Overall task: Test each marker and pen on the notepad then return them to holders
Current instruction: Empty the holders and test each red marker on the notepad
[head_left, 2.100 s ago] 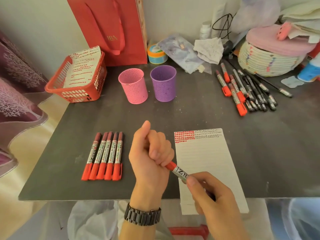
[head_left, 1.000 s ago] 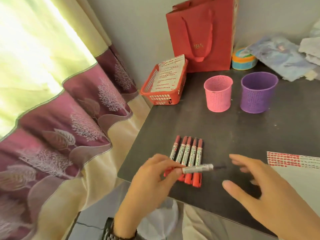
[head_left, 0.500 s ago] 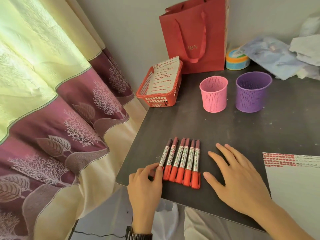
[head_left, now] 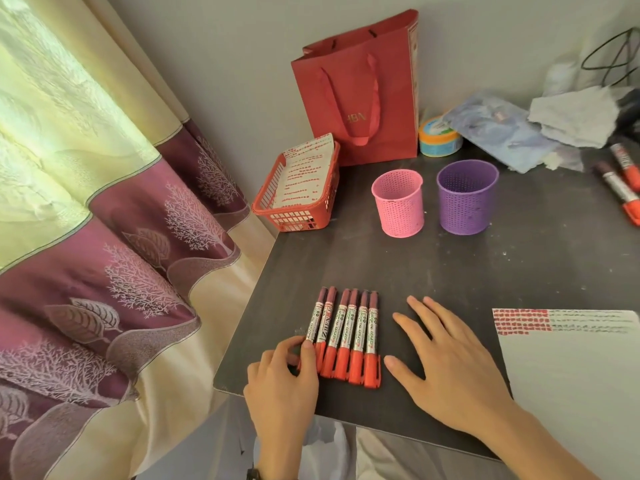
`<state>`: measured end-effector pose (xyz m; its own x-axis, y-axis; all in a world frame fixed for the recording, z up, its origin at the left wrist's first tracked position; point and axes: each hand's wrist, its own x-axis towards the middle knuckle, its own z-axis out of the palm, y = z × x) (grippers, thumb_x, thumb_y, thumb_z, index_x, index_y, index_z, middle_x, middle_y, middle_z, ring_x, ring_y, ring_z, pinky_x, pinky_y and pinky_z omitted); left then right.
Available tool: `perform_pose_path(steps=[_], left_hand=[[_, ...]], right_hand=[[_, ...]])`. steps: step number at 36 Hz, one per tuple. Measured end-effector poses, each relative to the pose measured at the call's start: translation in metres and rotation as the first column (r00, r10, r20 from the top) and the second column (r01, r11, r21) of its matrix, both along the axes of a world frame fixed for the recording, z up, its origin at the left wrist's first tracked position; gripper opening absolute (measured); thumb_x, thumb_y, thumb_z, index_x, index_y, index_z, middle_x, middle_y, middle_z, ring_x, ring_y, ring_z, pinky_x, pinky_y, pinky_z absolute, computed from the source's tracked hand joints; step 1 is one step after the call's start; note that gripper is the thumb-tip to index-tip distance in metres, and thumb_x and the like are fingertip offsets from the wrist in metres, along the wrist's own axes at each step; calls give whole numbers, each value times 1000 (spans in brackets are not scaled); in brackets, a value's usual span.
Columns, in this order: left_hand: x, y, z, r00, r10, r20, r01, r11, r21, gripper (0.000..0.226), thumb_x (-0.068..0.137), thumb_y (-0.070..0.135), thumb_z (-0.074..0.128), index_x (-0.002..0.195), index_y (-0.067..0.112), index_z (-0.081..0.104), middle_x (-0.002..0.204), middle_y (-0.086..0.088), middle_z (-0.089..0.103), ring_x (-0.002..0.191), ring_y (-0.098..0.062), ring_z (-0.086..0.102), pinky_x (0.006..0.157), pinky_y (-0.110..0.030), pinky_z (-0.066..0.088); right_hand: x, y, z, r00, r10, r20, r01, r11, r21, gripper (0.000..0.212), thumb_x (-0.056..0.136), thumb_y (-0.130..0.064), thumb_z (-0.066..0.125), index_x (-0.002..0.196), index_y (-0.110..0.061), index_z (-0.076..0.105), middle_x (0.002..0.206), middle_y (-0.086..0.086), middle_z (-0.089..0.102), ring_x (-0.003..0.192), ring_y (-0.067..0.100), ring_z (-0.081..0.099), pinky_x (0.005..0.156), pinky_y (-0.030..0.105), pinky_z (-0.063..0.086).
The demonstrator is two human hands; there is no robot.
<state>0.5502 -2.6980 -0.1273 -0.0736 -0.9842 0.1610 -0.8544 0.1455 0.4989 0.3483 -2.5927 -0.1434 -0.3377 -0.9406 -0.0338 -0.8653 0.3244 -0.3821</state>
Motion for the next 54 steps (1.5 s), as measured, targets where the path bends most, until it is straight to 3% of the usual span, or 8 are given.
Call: perform_pose_path(steps=[10,17,24,29,33,46,50,54], left_hand=[[-1,10,6,1000,3,7,-4,999,52,32,90,58,43,109,45,65,96,18,55,96,-11,40,91,-41,43],[-22,15,19,999,-37,-11,38,996,83,28,91,46,58,116,36,65,121,-1,59,118,-28,46,97,-48,40],[-80,39,18,894,-424,-147,375,885,-275,34,81,39,52,92,19,77,102,-1,68,99,-28,63,98,-31,38],[-135,56,7,738,-662,-135,648,750,-133,24,88,38,64,112,42,66,122,23,56,120,0,48,103,-13,27],[-169,58,-5,616,-787,-25,788,616,16,42,94,54,51,135,50,47,147,31,33,143,5,19,116,-20,15],[-177,57,-17,584,-807,93,808,588,32,63,89,71,26,146,45,37,154,22,32,146,-2,22,120,-30,8],[-177,57,-20,583,-807,97,809,588,28,64,89,72,23,145,46,38,155,22,31,146,-2,20,118,-29,5],[-177,56,-19,587,-806,84,807,590,27,62,89,69,28,144,44,41,154,19,35,145,-5,24,118,-30,7]], right_hand=[[-2,3,-2,1000,2,11,-2,998,-68,74,91,-75,28,155,-40,25,168,-11,7,155,13,0,118,32,3],[-30,44,34,809,-37,587,267,912,-310,33,88,-54,62,120,-49,58,139,-36,47,133,-9,41,112,28,40],[-94,128,22,950,-224,217,309,768,-561,37,61,-24,78,92,-42,72,113,-23,68,108,-1,58,94,6,39],[-124,160,2,941,-323,-101,236,840,-489,39,67,-46,60,91,-24,80,111,-3,73,109,15,62,86,27,54],[-117,165,-6,930,-360,-73,296,853,-430,41,72,-48,58,100,-26,78,122,-6,69,117,11,53,90,38,51],[-116,167,4,930,-350,110,367,879,-304,48,72,-16,87,113,-34,70,133,-23,56,127,-7,39,100,31,36],[-130,167,13,873,-395,286,464,854,-234,49,84,-29,77,115,-57,53,123,-37,49,119,-16,43,96,17,35],[-170,140,35,861,-435,263,501,812,-299,34,88,-41,66,121,-43,58,117,-30,59,110,-10,54,88,18,43]])
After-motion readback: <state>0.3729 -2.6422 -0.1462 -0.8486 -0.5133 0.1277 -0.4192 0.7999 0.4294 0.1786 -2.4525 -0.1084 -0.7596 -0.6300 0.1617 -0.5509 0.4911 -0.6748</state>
